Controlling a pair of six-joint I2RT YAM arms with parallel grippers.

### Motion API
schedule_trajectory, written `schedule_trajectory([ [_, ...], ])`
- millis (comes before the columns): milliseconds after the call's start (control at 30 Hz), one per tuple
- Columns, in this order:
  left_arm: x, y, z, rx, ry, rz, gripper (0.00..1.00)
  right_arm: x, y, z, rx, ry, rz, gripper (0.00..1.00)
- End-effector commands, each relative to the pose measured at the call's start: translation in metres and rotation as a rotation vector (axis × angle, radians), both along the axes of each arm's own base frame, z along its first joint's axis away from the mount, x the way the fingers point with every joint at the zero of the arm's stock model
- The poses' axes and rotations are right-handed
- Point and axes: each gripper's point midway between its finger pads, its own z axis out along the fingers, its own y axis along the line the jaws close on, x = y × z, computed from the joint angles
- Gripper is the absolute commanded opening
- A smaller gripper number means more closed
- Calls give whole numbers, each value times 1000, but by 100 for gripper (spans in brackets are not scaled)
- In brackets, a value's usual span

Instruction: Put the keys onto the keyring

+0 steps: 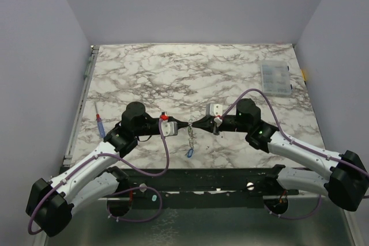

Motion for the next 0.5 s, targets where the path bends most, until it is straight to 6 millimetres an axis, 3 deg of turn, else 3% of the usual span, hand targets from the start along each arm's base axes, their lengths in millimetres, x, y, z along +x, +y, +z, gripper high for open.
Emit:
schedule_trajectory([
  [0, -13, -2, -5, 10, 10, -58, 0, 5, 2, 9, 27, -25, -19, 1],
  [467, -19, -4, -3, 4, 6, -95, 0, 8, 5, 17, 60, -35, -30, 1],
])
